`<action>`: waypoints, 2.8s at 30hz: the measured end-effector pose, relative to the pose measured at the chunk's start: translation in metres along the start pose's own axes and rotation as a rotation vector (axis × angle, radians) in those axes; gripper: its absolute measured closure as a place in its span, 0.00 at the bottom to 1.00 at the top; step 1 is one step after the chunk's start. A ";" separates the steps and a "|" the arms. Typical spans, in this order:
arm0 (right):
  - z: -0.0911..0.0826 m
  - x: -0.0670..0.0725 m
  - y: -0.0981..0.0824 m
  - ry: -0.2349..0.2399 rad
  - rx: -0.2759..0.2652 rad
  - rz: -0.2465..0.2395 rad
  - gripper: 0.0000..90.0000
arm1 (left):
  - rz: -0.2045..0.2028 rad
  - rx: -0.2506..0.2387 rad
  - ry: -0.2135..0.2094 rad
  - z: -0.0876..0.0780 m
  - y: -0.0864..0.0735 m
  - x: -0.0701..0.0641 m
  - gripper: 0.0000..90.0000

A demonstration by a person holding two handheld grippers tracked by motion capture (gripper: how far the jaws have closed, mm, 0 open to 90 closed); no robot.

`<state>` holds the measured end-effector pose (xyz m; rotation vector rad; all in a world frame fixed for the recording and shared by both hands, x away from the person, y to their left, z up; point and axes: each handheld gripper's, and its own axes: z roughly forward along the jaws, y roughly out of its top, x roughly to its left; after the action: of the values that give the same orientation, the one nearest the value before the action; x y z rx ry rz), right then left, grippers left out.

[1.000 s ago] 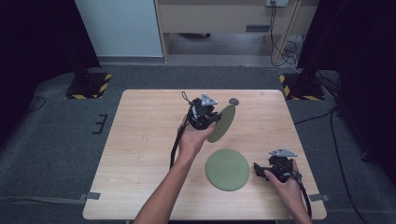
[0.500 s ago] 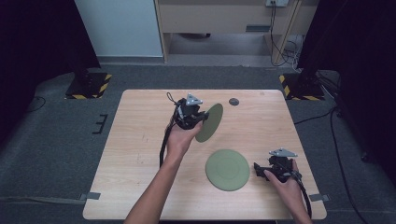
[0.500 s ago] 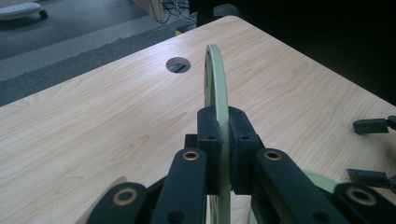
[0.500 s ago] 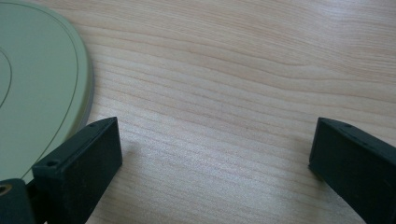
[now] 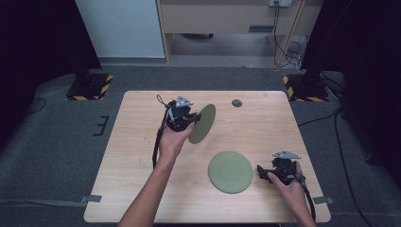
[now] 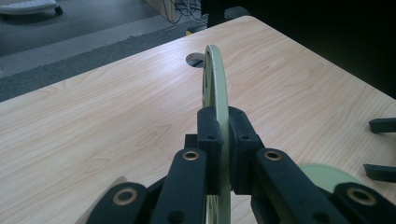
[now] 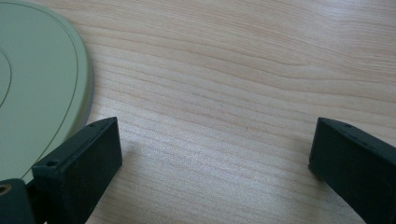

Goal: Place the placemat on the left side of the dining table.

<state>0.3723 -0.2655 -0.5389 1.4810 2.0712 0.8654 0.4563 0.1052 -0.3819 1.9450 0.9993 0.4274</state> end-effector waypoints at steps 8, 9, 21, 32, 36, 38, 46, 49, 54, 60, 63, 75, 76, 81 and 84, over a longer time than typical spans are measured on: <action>0.000 0.000 0.000 -0.002 0.000 0.001 0.03 | -0.012 -0.007 0.014 -0.008 -0.004 0.010 0.95; 0.000 0.000 0.000 -0.002 0.000 0.000 0.03 | -0.016 -0.007 0.014 -0.008 -0.004 0.011 0.95; 0.000 0.000 0.000 -0.002 0.000 0.001 0.03 | -0.038 -0.009 0.035 -0.018 -0.014 0.027 0.95; 0.000 0.000 0.000 -0.003 0.000 0.002 0.03 | -0.056 -0.011 0.052 -0.027 -0.024 0.041 0.95; 0.000 0.000 0.000 -0.003 0.000 0.002 0.03 | -0.059 -0.011 0.055 -0.029 -0.026 0.044 0.95; 0.000 0.000 0.000 -0.003 0.000 0.002 0.03 | -0.061 -0.010 0.058 -0.030 -0.027 0.046 0.95; 0.000 0.000 0.000 -0.003 0.000 0.002 0.03 | -0.082 -0.019 0.059 -0.034 -0.034 0.053 0.95; 0.000 0.000 0.000 -0.004 0.000 0.003 0.03 | -0.086 -0.015 0.063 -0.034 -0.036 0.055 0.95; 0.000 0.000 0.000 -0.004 0.000 0.003 0.03 | -0.091 -0.012 0.069 -0.036 -0.041 0.058 0.95; 0.000 0.001 0.000 -0.004 0.001 0.004 0.03 | -0.099 -0.008 0.069 -0.036 -0.045 0.060 0.95; 0.000 0.001 0.000 -0.004 0.000 0.004 0.03 | -0.097 -0.008 0.068 -0.036 -0.048 0.060 0.95; 0.000 0.001 0.000 -0.005 0.000 0.005 0.03 | -0.103 -0.003 0.074 -0.038 -0.053 0.064 0.95; 0.000 0.001 0.000 -0.005 0.000 0.005 0.03 | -0.103 -0.003 0.074 -0.038 -0.053 0.064 0.95; 0.000 0.001 0.000 -0.005 0.000 0.005 0.03 | -0.118 -0.003 0.075 -0.040 -0.060 0.068 0.95; 0.000 0.001 0.000 -0.005 0.002 0.005 0.03 | -0.127 -0.005 0.073 -0.043 -0.063 0.071 0.95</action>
<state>0.3723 -0.2647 -0.5388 1.4884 2.0666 0.8613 0.4427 0.2032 -0.4166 1.8605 1.1608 0.4309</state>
